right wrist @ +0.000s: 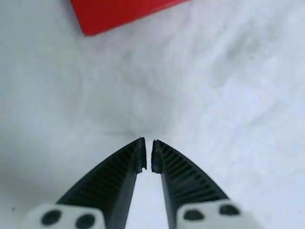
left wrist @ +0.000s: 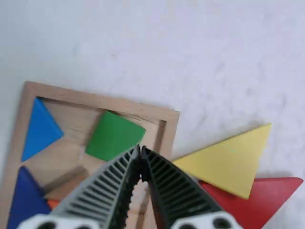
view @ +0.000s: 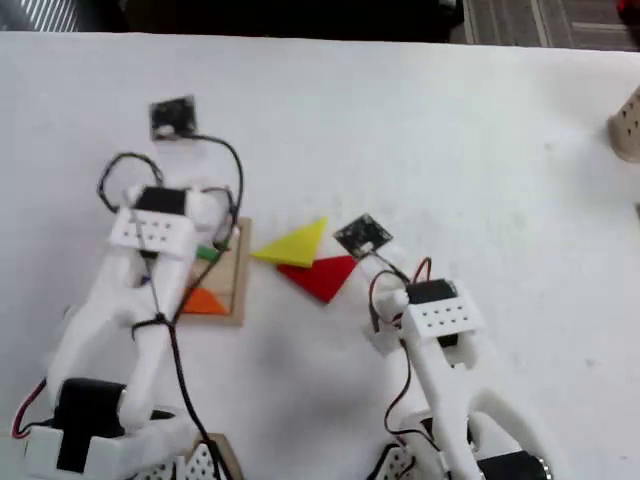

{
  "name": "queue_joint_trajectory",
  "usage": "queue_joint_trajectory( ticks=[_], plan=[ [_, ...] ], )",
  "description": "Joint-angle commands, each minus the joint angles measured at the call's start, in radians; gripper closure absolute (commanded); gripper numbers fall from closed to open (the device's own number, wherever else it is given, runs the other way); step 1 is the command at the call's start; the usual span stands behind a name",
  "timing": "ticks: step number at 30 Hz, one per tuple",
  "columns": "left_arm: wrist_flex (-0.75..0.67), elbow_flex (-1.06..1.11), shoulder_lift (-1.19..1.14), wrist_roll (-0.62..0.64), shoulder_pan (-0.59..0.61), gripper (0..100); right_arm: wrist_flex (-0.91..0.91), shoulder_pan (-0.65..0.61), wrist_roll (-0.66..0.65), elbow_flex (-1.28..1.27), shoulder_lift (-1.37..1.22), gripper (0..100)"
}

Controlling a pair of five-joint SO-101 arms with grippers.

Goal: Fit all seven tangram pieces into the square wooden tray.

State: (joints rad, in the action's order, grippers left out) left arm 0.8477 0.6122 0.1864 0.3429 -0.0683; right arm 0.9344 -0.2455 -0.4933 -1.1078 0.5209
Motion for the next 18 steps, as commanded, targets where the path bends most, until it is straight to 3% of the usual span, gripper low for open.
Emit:
queue_joint_trajectory(
  ticks=[1, 7, 14, 18],
  plan=[
    [-0.252, 0.107, 0.005, 0.011, -0.038, 98, -0.047, 0.016, -0.034, 0.000, 0.035, 98.1],
    [-0.262, 0.020, -0.182, 0.005, -0.039, 98, -0.048, 0.010, -0.037, -0.003, 0.035, 98.1],
    [0.072, -0.365, -0.501, 0.003, 0.004, 98, -0.048, 0.010, -0.037, -0.003, 0.035, 98.1],
    [0.132, -0.391, -0.513, 0.003, 0.013, 98, -0.048, 0.010, -0.037, -0.003, 0.035, 98.1]
  ],
)
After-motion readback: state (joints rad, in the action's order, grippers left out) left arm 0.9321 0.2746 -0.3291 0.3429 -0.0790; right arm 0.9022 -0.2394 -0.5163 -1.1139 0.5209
